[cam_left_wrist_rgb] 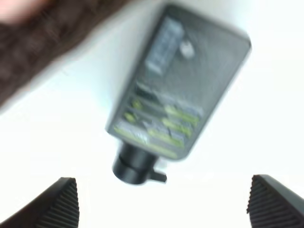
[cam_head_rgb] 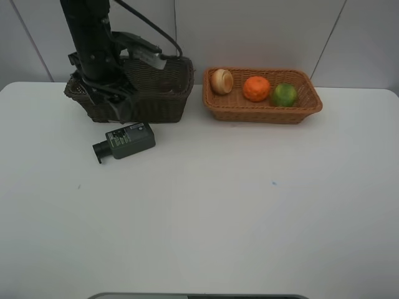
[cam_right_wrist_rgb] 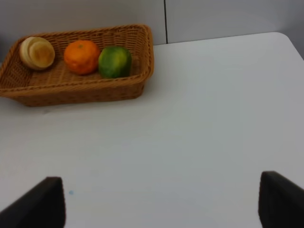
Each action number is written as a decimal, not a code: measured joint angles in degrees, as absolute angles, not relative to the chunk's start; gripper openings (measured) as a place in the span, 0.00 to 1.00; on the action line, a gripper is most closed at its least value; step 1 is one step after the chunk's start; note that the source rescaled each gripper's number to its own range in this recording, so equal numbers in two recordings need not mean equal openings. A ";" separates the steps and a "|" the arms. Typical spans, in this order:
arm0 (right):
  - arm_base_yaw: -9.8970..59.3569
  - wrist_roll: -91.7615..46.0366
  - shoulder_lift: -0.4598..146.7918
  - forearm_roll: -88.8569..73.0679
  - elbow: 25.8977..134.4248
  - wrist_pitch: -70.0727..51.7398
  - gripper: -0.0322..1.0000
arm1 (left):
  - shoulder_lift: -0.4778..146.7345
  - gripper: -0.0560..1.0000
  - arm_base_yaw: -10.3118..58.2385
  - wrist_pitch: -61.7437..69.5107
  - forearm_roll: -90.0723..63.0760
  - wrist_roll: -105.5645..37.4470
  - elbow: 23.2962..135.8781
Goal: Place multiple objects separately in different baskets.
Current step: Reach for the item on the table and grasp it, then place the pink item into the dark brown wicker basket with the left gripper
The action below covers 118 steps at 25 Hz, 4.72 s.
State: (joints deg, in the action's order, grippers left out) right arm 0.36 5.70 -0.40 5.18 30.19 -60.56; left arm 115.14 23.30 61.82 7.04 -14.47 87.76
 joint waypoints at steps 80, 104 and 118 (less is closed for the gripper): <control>0.36 5.70 -0.40 5.18 30.19 -60.56 0.76 | 118.91 0.87 21.32 22.97 8.48 -18.10 66.96; 0.36 5.70 -0.40 5.18 30.19 -60.56 0.76 | 100.77 0.86 23.81 44.11 4.87 -17.46 66.71; 0.36 5.70 -0.40 5.18 30.19 -60.56 0.76 | 89.89 0.85 23.99 53.35 -0.68 -36.41 69.27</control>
State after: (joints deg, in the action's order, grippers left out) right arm 0.36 5.70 -0.40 5.18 30.19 -60.56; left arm 89.89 23.99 53.35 -0.68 -36.41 69.27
